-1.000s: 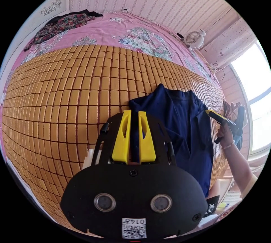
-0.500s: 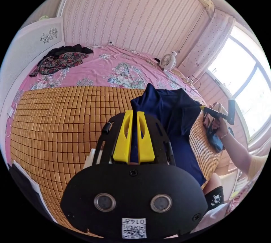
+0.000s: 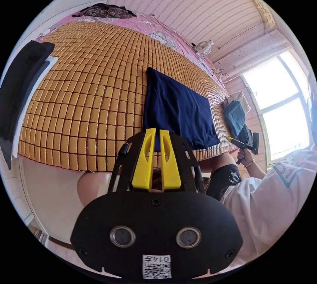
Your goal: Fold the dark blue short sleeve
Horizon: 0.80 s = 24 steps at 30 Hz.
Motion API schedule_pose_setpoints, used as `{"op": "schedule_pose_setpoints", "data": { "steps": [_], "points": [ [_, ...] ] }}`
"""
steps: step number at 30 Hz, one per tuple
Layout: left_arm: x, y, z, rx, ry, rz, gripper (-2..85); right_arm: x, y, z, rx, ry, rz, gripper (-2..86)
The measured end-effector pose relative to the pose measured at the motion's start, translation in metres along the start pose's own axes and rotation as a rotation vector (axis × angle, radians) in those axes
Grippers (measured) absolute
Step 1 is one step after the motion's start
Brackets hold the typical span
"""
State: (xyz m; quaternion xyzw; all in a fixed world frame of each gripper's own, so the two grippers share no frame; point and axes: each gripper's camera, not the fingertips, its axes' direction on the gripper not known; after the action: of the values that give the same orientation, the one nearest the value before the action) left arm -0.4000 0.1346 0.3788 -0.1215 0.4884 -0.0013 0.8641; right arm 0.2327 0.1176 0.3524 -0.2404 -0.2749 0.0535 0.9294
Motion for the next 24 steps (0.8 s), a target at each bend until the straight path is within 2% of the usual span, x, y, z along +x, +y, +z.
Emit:
{"op": "schedule_pose_setpoints", "data": {
  "steps": [6, 9, 13, 18, 20, 23, 24],
  "points": [
    [0.060, 0.011, 0.040, 0.008, 0.077, 0.167, -0.9, -0.048, -0.028, 0.018, -0.014, 0.068, -0.131, 5.9],
    [0.100, 0.023, 0.095, -0.097, 0.172, 0.268, -1.0, -0.083, -0.060, 0.045, -0.066, 0.143, -0.264, 3.2],
    [0.125, 0.043, 0.140, -0.101, 0.213, 0.269, -1.0, -0.138, -0.124, 0.092, -0.139, 0.198, -0.433, 0.5],
    [0.136, 0.066, 0.178, -0.147, -0.037, 0.367, -1.0, -0.181, -0.202, 0.148, -0.249, 0.210, -0.518, -0.2],
    [0.139, 0.081, 0.198, -0.224, -0.110, 0.406, -1.0, -0.190, -0.223, 0.171, -0.301, 0.241, -0.528, -0.3],
    [0.144, 0.105, 0.202, -0.147, -0.159, 0.466, -1.0, -0.198, -0.240, 0.210, -0.419, 0.305, -0.580, -0.4],
    [0.146, 0.110, 0.204, -0.138, -0.173, 0.483, -1.0, -0.202, -0.244, 0.211, -0.400, 0.298, -0.618, -0.5]
  ]
}}
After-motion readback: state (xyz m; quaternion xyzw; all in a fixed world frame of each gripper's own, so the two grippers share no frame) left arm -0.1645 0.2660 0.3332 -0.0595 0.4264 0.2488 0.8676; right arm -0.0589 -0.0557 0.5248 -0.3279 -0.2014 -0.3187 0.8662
